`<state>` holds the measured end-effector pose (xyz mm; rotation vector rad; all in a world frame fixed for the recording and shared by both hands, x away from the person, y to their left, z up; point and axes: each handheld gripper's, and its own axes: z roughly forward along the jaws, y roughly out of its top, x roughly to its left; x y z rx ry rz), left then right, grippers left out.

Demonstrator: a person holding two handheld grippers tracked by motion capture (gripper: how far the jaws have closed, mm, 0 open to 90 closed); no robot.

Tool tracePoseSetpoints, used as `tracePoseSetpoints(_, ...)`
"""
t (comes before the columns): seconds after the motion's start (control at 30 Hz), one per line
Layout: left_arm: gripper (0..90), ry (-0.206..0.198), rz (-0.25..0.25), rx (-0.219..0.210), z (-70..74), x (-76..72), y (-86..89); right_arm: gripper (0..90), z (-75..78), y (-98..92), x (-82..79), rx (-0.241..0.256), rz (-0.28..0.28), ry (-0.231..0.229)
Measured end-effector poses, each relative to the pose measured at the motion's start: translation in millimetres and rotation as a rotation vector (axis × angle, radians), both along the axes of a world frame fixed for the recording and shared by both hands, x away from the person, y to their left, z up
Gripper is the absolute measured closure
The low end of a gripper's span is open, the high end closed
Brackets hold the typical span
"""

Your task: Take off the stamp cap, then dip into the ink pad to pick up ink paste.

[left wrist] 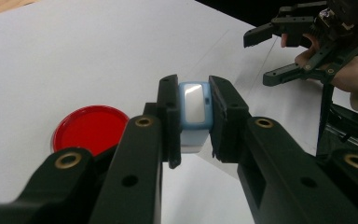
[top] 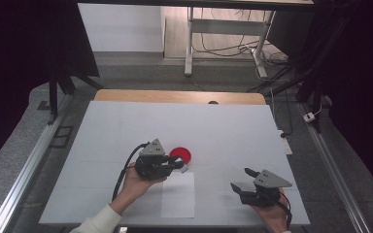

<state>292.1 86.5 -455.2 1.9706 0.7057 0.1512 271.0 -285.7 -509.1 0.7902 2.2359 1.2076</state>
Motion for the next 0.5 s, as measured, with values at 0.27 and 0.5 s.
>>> tracePoseSetpoints(0.27, 75.2, 0.003, -0.004, 0.001, -0.7, 0.1, -2.0, 24.5, -0.3, 7.1, -1.1, 0.017, 0.008, -0.026)
tracePoseSetpoints(0.5, 75.2, 0.004, -0.011, 0.0, -0.8, 0.5, -3.3, 24.6, -1.1, 17.1, -1.8, 0.013, 0.022, -0.032)
